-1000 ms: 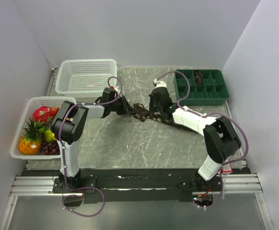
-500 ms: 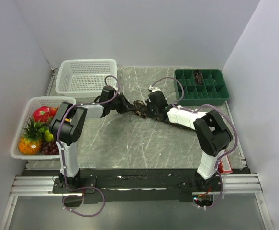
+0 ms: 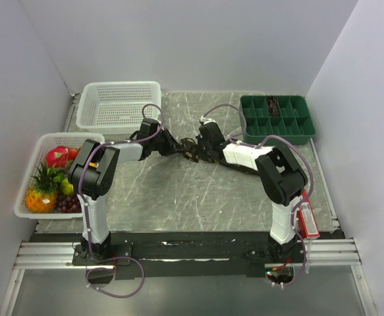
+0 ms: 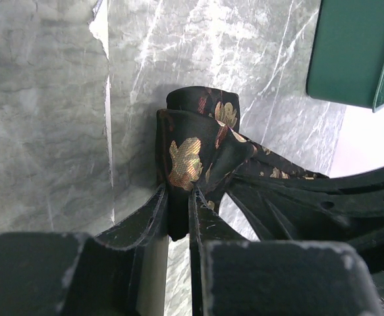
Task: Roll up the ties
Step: Roll the tie at the center of the board.
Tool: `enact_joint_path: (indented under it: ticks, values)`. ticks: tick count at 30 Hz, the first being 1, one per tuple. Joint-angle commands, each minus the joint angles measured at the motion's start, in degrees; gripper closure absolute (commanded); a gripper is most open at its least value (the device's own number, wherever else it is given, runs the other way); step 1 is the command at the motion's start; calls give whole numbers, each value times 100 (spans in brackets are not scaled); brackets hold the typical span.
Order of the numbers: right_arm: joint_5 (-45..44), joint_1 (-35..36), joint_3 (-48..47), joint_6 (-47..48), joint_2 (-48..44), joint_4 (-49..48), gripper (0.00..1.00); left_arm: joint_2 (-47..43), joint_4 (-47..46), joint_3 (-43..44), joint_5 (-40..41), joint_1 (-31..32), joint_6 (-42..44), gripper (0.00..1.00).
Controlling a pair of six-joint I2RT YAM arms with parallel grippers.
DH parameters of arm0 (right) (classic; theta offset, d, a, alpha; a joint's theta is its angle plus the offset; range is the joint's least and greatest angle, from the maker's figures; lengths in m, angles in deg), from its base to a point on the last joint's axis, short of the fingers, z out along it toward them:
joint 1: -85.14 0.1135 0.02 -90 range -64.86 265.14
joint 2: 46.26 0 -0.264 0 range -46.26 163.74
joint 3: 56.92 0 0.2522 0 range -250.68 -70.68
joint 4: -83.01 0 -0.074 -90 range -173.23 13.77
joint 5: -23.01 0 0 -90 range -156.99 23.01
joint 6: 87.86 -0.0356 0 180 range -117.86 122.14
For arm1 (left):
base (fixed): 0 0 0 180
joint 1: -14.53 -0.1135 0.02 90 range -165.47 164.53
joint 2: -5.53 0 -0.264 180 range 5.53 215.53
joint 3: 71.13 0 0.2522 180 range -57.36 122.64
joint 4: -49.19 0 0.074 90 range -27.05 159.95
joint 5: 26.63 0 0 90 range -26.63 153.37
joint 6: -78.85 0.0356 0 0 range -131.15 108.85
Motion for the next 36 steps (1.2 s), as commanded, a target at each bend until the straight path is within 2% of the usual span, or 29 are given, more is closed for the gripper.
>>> enact_joint_path:
  ticks: [1, 8, 12, 15, 20, 25, 30, 36]
  values:
    - [-69, -30, -338, 10, 200, -68, 100, -77, 30, 220, 75, 39, 68, 83]
    - [-51, -39, -532, 19, 428, -67, 100, -42, 74, 361, 83, 135, 42, 73]
    - [36, -91, -567, -7, 455, -85, 100, -138, -22, 326, 57, 136, 33, 54]
    - [142, -161, -585, -51, 437, -129, 100, -270, -468, 151, -171, 145, 103, 49]
    - [544, -311, -620, -104, 455, -243, 100, -271, -1235, -8, -750, 145, 218, 48]
    - [871, -416, -532, -235, 438, -418, 100, -183, -2103, -236, -989, 145, 51, 50]
    - [1371, -671, -172, -438, 297, -718, 100, -122, -2035, -106, -1138, 206, 243, 51]
    - [1469, -768, 39, -482, 130, -780, 100, 37, -1833, 88, -1235, 294, 437, 51]
